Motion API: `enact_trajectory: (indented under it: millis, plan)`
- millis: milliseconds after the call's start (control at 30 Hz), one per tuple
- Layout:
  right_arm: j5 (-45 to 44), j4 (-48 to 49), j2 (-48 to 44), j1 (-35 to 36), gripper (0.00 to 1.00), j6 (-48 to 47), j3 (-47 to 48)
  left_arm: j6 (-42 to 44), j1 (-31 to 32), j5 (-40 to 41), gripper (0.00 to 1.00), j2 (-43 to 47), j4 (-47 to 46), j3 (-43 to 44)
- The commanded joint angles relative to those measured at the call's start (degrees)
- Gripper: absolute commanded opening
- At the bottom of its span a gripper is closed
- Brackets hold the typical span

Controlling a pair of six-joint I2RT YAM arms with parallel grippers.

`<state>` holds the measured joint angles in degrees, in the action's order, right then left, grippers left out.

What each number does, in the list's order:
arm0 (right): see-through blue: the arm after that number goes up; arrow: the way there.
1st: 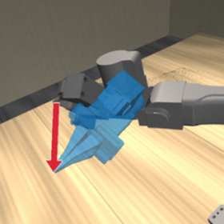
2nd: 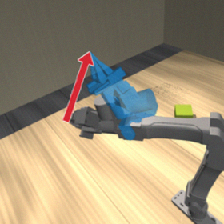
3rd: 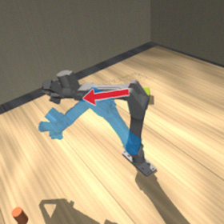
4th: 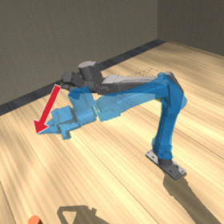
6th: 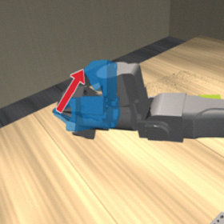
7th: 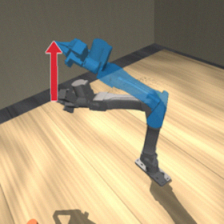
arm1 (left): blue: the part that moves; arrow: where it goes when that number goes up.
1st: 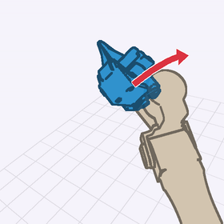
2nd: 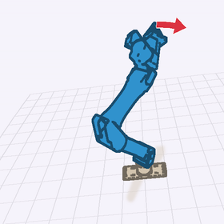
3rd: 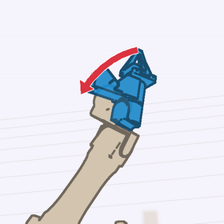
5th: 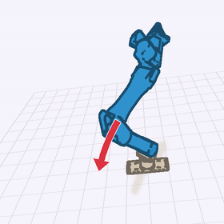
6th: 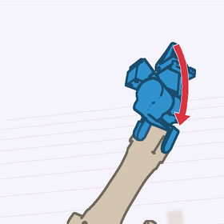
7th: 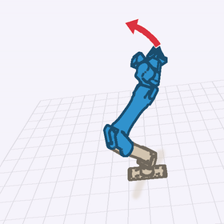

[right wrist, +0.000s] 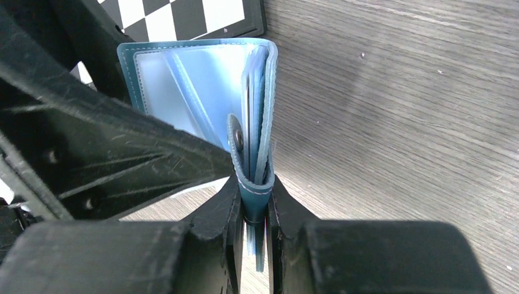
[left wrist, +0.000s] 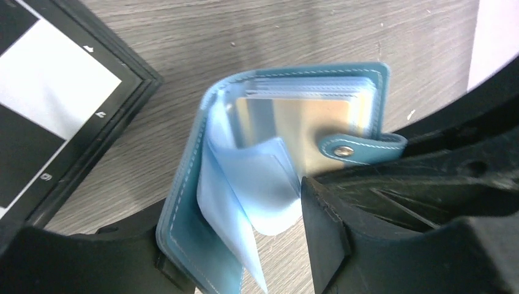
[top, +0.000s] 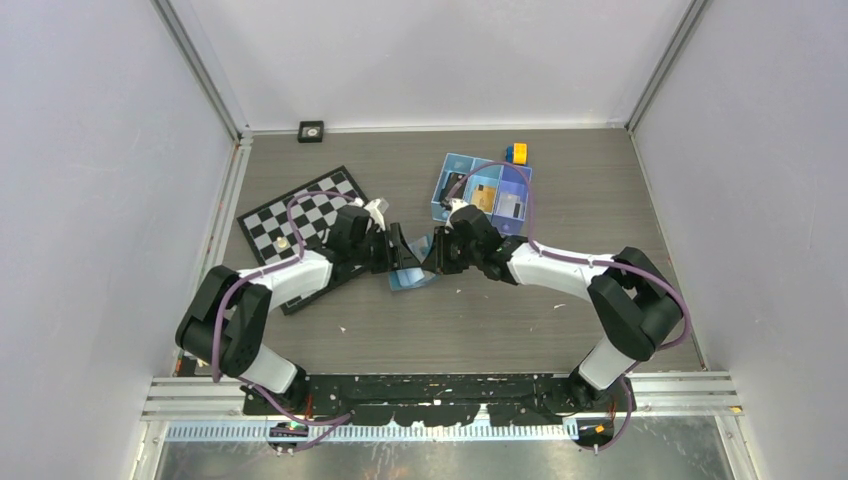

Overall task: Take the credit cards out of the card holder
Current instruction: Remove the credit card from the card holder.

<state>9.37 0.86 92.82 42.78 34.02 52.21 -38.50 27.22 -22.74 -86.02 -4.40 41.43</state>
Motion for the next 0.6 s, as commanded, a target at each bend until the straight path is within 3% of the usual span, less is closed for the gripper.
enact_trajectory:
  millis: [0, 567]
  plan:
    - [0.2, 3.5, -4.1, 0.9, 0.09, -0.4, 0.9, 0.9, -1.2, 3.8, 0.57, 0.4, 3.0, 2.1]
    - [-7.3, -2.3, -3.6, -0.4, 0.05, 0.8, 2.0, -1.4, -5.8, 3.5, 0.6, 3.9, 1.8, -0.9]
